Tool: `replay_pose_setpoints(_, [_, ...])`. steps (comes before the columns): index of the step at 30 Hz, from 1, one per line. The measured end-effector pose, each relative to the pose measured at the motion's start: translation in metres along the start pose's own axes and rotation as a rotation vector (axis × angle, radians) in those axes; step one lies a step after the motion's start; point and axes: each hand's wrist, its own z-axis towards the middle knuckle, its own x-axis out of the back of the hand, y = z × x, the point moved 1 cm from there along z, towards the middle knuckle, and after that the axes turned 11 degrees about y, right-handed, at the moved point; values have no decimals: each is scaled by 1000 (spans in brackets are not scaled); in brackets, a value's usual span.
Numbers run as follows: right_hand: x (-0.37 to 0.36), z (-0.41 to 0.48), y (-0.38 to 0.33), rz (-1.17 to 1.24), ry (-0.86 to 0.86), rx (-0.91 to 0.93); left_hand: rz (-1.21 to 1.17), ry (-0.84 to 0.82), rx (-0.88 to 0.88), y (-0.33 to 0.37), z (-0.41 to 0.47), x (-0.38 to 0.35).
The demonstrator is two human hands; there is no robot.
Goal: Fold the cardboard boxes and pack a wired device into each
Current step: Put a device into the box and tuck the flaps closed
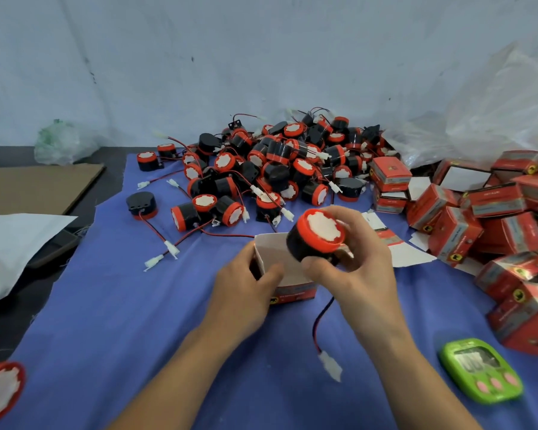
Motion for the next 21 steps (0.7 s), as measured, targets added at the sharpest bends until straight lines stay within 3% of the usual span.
replay_pose_setpoints(3, [-22,-10,-5,-95,-186,43,-1,-56,-93,2,0,4])
replay_pose_setpoints(5, [-31,-14,-3,-236,-268,93,-137,-130,-19,1,1,6])
replay_pose_setpoints(8, [-25,-5,1,-551,-136,210,-9,-104,-123,2,3,9])
replay_pose_setpoints(11, [-17,-4,4,-784,-73,353,-44,-138,-51,1,5,10])
replay_pose_setpoints(16, [-25,-5,-7,-1154,-176,432,-218,-308,61,-2,8,9])
replay_pose_setpoints(19, [-35,-1,-18,-1366,-304,462,-402,-384,179,-4,12,8])
replay_pose_setpoints(21, [-42,1,-22,-1354,-439,464,-458,-405,208,-3,13,6])
